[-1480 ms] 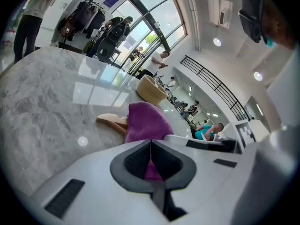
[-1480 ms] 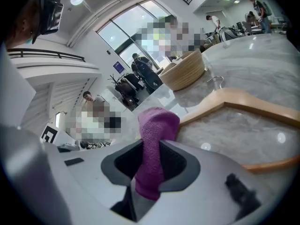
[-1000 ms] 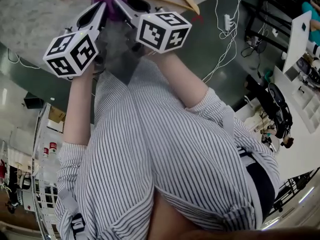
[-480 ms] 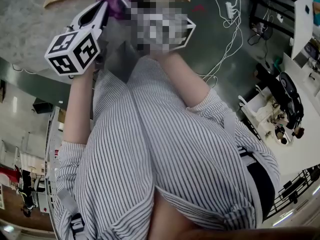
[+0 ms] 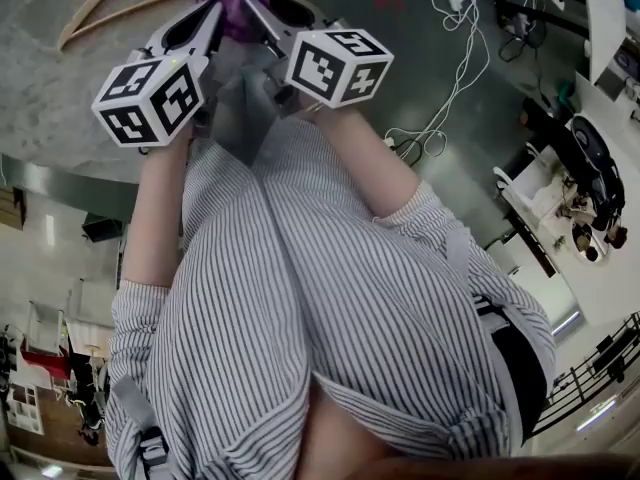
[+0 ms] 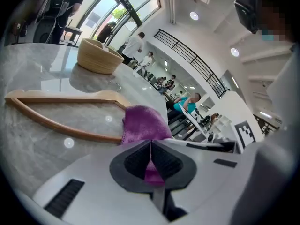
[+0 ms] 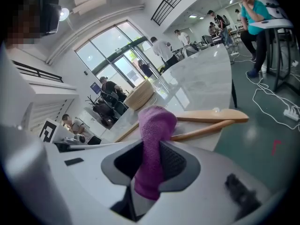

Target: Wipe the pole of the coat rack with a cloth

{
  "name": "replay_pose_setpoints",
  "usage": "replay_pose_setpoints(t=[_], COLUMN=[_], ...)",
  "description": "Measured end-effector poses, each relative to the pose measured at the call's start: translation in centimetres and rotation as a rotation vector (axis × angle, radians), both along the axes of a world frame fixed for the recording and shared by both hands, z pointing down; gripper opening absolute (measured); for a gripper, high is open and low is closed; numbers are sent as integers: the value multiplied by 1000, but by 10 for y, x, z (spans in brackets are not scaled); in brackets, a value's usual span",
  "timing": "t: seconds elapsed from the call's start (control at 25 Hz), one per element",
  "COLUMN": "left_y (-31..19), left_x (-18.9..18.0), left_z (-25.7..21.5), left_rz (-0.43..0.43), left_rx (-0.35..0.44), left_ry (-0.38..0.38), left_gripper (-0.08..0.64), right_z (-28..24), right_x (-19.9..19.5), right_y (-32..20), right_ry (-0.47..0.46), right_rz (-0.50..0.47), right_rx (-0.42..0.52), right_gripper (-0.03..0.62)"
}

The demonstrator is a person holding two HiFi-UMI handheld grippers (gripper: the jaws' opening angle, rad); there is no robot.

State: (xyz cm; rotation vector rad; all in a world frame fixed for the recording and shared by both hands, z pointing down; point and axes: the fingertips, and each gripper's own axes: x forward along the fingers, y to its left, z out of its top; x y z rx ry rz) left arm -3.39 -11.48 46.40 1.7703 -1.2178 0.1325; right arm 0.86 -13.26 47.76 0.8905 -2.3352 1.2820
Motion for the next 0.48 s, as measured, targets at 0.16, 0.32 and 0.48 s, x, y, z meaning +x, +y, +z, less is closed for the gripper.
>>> replay_pose_setpoints(t=[0.16,0.32,0.48], left_y=[-4,-11,-22], left_x=[12,29,50], left_z=[3,6,13], left_rz=[30,67,97], left_rx=[-3,-7,-12], left_ry=[-1,-7,-5], left_gripper=[15,15,15], right_z=[2,3,9], right_x=[16,36,59], right_y=[-1,-8,-19], right_ry=[2,5,12], right_rz=[37,78,106], right_rx=[0,0,-2], right_gripper=[106,106,106])
